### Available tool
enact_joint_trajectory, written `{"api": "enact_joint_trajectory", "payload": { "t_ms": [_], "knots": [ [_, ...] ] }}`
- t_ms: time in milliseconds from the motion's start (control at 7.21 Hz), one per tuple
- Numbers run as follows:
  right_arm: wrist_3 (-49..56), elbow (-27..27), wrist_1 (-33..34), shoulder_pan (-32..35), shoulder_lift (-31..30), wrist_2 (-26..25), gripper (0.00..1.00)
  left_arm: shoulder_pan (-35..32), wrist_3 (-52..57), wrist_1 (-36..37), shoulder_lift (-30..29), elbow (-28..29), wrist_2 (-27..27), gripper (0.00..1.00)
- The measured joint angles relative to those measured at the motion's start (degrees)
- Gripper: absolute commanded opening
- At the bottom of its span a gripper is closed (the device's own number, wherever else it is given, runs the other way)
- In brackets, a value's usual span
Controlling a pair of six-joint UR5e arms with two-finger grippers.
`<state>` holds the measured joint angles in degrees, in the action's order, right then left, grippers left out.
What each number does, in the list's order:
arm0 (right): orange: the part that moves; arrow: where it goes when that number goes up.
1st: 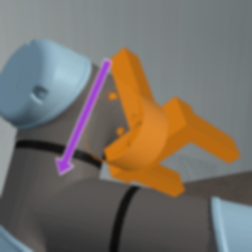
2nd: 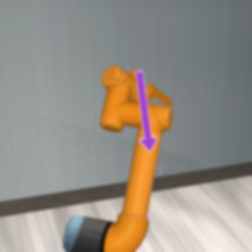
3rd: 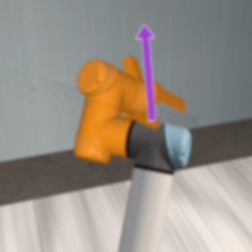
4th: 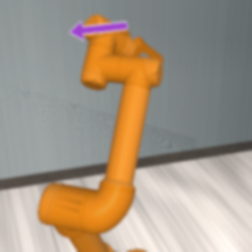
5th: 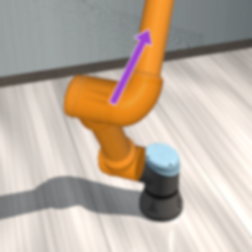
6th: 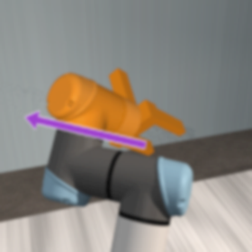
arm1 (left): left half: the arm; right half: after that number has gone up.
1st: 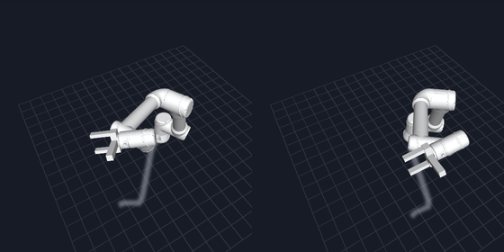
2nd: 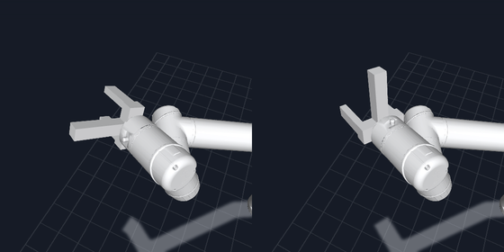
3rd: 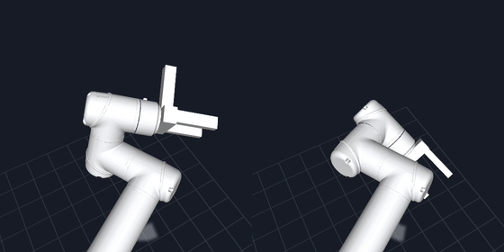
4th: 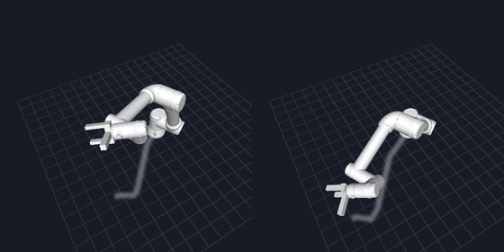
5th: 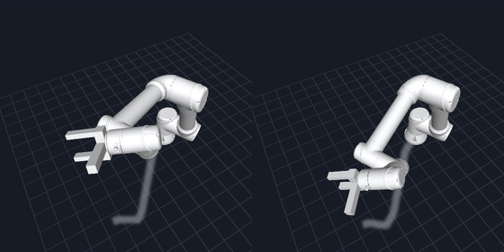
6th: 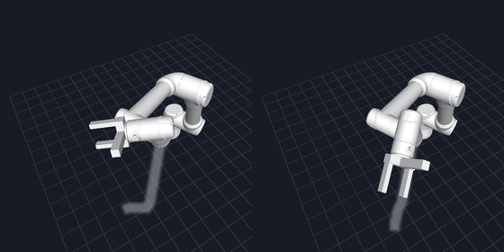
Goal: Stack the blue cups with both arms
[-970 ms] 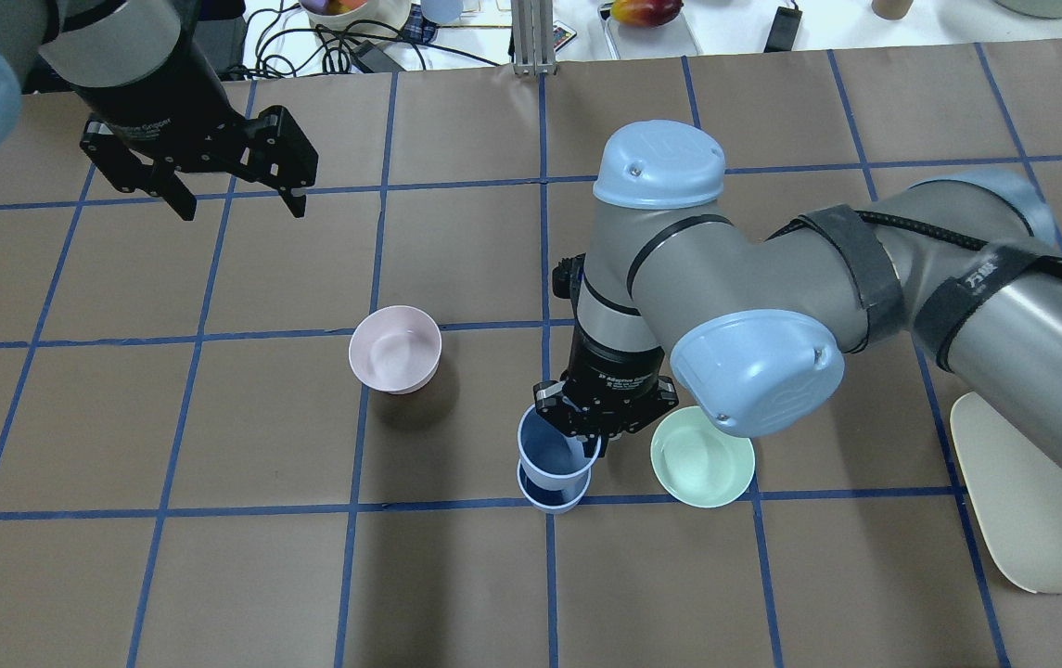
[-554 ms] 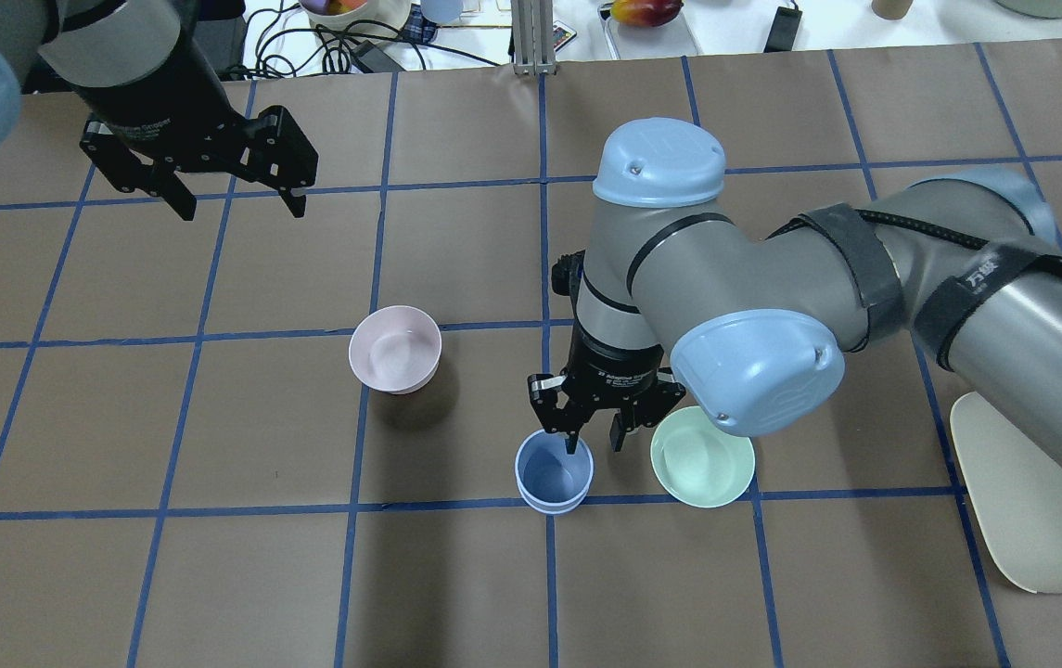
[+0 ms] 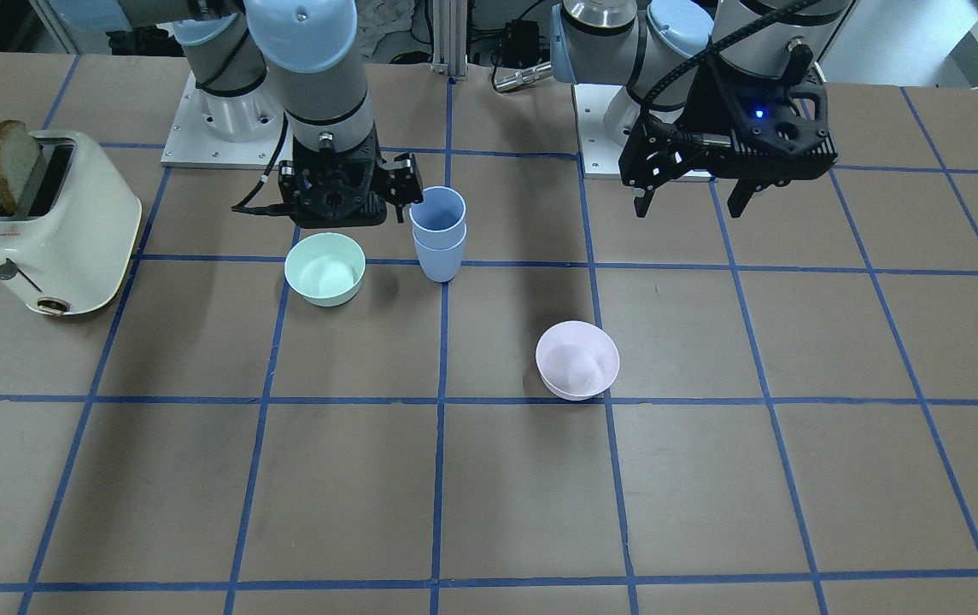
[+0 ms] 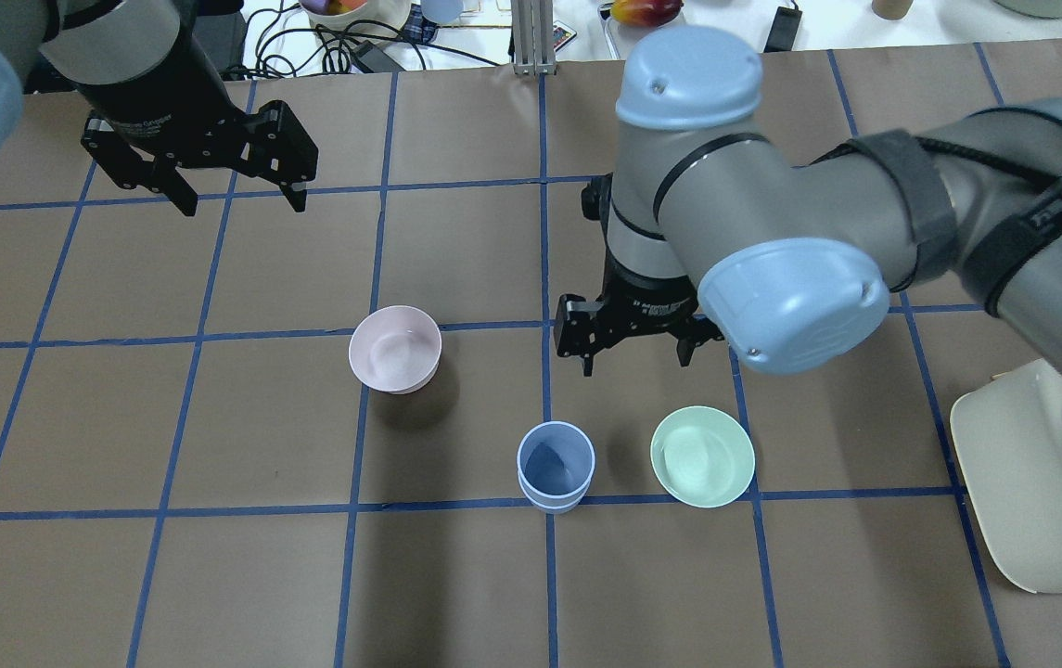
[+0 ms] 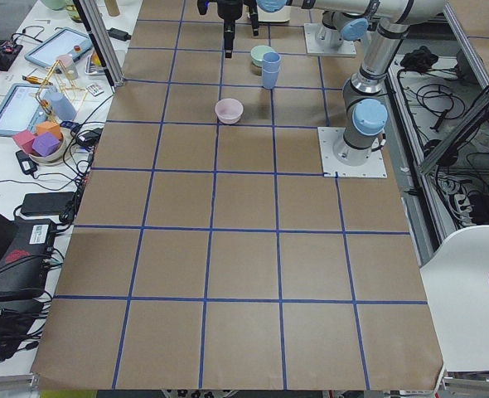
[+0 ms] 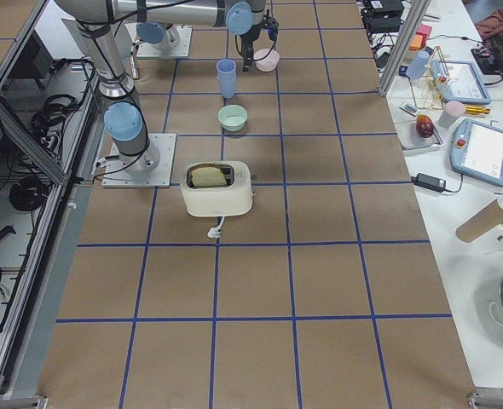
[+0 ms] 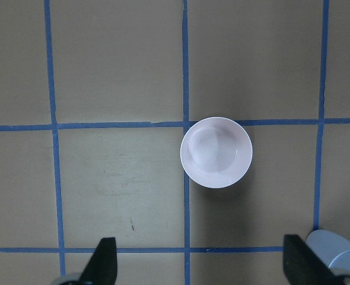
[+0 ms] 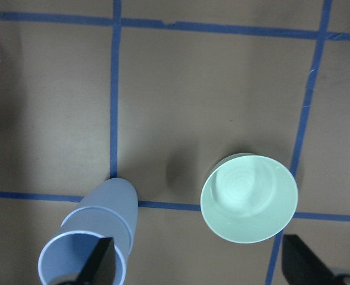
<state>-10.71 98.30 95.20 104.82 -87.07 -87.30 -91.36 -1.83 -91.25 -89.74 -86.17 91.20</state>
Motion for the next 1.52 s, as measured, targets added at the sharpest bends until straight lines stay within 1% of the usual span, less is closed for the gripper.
{"api": "enact_joint_trajectory", "payload": {
  "t_ms": [277,416,693,1109,1525],
  "knots": [
    [6.3,-4.5,-2.5,-7.2,-0.3,-2.0,1.00,0.0,-0.1,0.3,0.0,0.0,-0.1,0.99],
    [7.9,-6.0,-2.9,-10.7,-0.7,-2.9,1.00,0.0,-0.4,0.4,0.0,0.0,-0.2,0.99],
    [9.1,-7.6,-3.3,-15.9,-1.4,-4.2,1.00,0.0,-2.1,0.5,0.0,0.0,-0.3,1.00],
    [9.4,-9.1,-5.2,-17.0,-2.6,-4.6,1.00,0.0,-2.6,0.5,0.0,0.0,-0.2,1.00],
    [9.4,-9.6,-6.6,-15.9,-3.8,-2.7,1.00,0.0,-2.5,0.5,0.0,0.0,-0.2,1.00]
  ]
}}
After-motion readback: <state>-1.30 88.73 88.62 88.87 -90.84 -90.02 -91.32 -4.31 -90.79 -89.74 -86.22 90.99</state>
